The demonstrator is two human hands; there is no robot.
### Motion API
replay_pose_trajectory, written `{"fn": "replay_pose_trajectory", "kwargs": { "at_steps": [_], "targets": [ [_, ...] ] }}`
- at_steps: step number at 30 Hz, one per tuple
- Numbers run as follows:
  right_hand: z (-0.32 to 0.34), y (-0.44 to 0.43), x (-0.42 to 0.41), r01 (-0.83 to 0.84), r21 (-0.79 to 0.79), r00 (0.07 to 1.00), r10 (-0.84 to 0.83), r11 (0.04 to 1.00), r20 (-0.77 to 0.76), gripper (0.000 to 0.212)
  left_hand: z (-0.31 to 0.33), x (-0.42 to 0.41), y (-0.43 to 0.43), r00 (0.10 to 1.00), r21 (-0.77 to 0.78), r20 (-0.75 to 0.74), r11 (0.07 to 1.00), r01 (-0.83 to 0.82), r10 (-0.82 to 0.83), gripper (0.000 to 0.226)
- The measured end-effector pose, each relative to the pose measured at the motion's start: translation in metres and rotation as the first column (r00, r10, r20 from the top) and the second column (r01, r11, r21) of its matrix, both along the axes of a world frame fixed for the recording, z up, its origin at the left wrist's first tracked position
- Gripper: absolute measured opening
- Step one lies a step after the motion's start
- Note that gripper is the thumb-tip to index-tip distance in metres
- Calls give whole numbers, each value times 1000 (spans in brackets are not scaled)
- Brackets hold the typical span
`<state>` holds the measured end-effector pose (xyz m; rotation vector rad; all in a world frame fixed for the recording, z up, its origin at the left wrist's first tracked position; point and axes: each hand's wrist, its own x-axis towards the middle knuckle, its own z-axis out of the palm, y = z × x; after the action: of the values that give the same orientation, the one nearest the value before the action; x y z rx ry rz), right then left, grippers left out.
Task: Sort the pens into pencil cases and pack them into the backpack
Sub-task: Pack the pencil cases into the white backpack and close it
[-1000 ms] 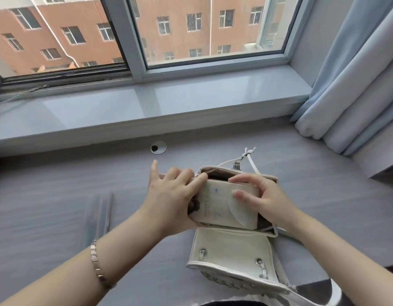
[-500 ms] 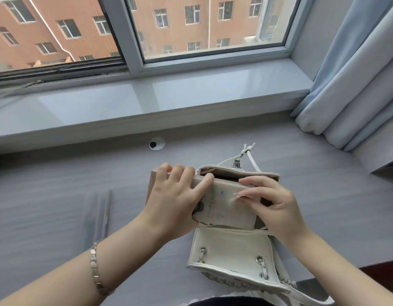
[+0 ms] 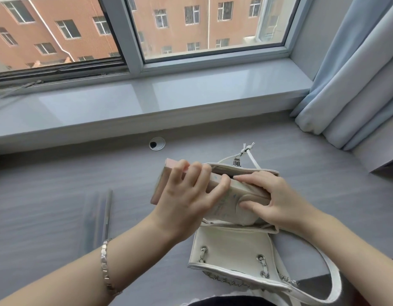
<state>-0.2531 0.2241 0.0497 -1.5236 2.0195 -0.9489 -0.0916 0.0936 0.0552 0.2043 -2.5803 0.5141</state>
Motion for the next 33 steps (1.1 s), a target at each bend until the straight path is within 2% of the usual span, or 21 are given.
{"fn": "replay_pose_trajectory", "kwargs": {
  "at_steps": [3, 7, 9, 11, 13, 14, 15, 17, 20, 22, 24, 26, 30, 31, 33],
  "targets": [
    [7, -3, -12, -75, 10, 997, 75, 997, -28, 53, 1, -12, 9, 999, 37, -48, 999, 24, -22, 41],
    [11, -2, -24, -4, -85, 998, -1, 996, -63, 50, -6, -19, 7, 967, 47, -189, 982, 182, -170, 36],
    [11, -1, -27, 93, -128, 995, -98, 987, -35, 40, -9, -11, 0, 918, 146, -349, 956, 253, -189, 33],
    [9, 1, -28, 183, -173, 981, -190, 968, -24, 31, -14, -3, -8, 889, 307, -451, 921, 240, -81, 27],
    [5, -2, -25, 239, -185, 968, -248, 953, -26, 31, -23, 1, -19, 910, 484, -407, 864, 138, 83, 16],
    [4, -4, -24, 251, -188, 966, -259, 950, -19, 32, -25, 1, -22, 930, 572, -337, 817, 77, 148, 6],
    [2, -7, -22, 258, -191, 964, -264, 947, -5, 32, -27, -1, -23, 947, 649, -256, 761, 20, 194, 5],
    [-1, -10, -20, 273, -200, 961, -275, 941, 20, 31, -27, -5, -20, 966, 766, -116, 640, -61, 230, 8],
    [-6, -13, -17, 296, -230, 955, -295, 927, 38, 28, -24, -8, -18, 970, 861, 10, 492, -132, 244, 3],
    [-9, -13, -14, 345, -247, 939, -329, 906, 103, 30, -20, -7, -16, 962, 901, 82, 394, -183, 259, 9],
    [-12, -13, -13, 357, -271, 933, -326, 894, 154, 35, -19, -8, -13, 965, 902, 108, 383, -197, 240, 22],
    [-16, -13, -11, 320, -294, 947, -290, 901, 141, 36, -21, -10, -11, 979, 890, 93, 426, -165, 183, 30],
    [-24, -12, -7, 219, -314, 973, -185, 924, 135, 37, -24, -14, -11, 952, 801, 282, 517, -303, 120, 21],
    [-26, -12, -6, 205, -300, 974, -162, 932, 161, 35, -23, -15, -10, 950, 814, 293, 493, -307, 108, 26],
    [-30, -13, -5, 192, -247, 965, -137, 950, 224, 37, -21, -18, -11, 974, 898, 211, 378, -225, 79, 32]
  ]
}}
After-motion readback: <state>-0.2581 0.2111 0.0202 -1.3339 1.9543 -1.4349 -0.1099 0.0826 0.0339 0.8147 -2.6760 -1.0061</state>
